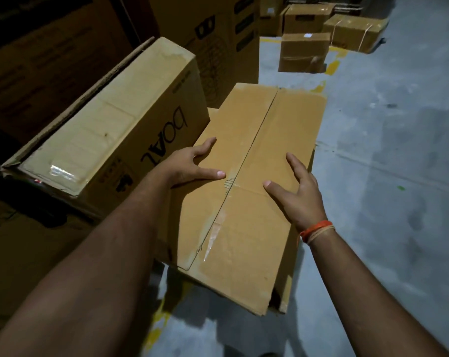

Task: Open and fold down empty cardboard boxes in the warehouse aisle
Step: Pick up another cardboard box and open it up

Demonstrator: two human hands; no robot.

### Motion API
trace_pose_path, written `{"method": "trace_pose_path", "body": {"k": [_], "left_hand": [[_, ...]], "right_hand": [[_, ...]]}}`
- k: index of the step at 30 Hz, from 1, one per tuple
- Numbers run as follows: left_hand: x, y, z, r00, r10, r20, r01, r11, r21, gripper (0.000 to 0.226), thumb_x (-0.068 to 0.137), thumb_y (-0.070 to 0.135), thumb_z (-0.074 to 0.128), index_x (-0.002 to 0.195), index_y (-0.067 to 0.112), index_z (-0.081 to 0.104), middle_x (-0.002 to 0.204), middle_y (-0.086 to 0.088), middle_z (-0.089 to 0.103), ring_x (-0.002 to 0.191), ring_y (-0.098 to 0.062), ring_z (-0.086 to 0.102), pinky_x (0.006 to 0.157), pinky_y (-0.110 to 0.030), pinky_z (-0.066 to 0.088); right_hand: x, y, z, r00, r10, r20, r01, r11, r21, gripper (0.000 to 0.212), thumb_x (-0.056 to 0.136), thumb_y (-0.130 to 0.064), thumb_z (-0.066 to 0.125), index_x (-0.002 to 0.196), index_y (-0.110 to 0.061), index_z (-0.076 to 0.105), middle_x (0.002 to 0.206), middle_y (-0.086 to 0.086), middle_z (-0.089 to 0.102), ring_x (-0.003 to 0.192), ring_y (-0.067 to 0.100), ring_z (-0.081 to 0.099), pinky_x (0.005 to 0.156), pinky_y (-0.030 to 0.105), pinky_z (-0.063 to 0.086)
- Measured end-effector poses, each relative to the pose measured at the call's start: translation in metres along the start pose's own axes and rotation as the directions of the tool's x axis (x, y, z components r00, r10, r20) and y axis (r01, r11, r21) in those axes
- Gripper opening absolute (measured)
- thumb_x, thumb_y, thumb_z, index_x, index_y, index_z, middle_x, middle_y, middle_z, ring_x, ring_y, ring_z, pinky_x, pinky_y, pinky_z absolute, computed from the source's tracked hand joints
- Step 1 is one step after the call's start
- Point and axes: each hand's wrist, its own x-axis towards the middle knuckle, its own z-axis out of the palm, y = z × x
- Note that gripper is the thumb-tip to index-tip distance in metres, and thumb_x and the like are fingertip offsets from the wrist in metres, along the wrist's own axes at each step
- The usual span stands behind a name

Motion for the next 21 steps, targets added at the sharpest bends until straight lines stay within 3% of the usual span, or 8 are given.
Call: {"method": "trace_pose_path", "body": {"k": [6,10,17,21], "left_hand": [[0.000,-0.008,0.004,0.998,0.062,-0.012,-0.063,0.987,-0.151,0.113,0.056,0.062,0.093,0.150,0.059,0.029,0.164,0.012,0.031,0.149,-0.010,0.027,0.117,-0.035,0.024],[-0.020,-0.006,0.013,0.996,0.076,-0.043,-0.083,0.973,-0.214,0.110,0.059,0.053,0.094,0.151,0.054,0.033,0.163,0.011,0.033,0.148,-0.011,0.027,0.114,-0.034,0.024],[-0.088,-0.007,0.039,0.990,0.078,-0.120,-0.102,0.973,-0.208,0.114,0.055,0.060,0.094,0.152,0.053,0.034,0.161,0.013,0.036,0.149,-0.010,0.029,0.115,-0.030,0.025],[-0.155,-0.016,0.054,0.985,0.061,-0.160,-0.087,0.983,-0.161,0.119,0.048,0.071,0.090,0.151,0.056,0.031,0.160,0.011,0.039,0.149,-0.015,0.031,0.120,-0.040,0.029]], "right_hand": [[0.000,-0.001,0.009,0.998,0.001,-0.062,0.004,0.996,0.086,0.079,0.077,-0.044,0.078,0.146,-0.049,0.041,0.159,-0.010,0.036,0.151,0.016,0.023,0.120,0.047,0.031],[-0.017,0.003,0.003,0.998,-0.011,-0.063,0.017,0.995,0.099,0.079,0.077,-0.043,0.078,0.147,-0.047,0.042,0.157,-0.014,0.039,0.151,0.016,0.024,0.120,0.049,0.030],[-0.073,0.006,-0.014,1.000,-0.019,0.008,0.018,0.995,0.098,0.088,0.067,-0.053,0.076,0.147,-0.051,0.039,0.157,-0.016,0.038,0.151,0.012,0.024,0.120,0.049,0.030],[-0.132,0.010,-0.019,0.997,-0.050,0.063,0.043,0.993,0.108,0.086,0.071,-0.048,0.078,0.148,-0.050,0.039,0.155,-0.018,0.039,0.147,0.009,0.030,0.120,0.046,0.030]]}}
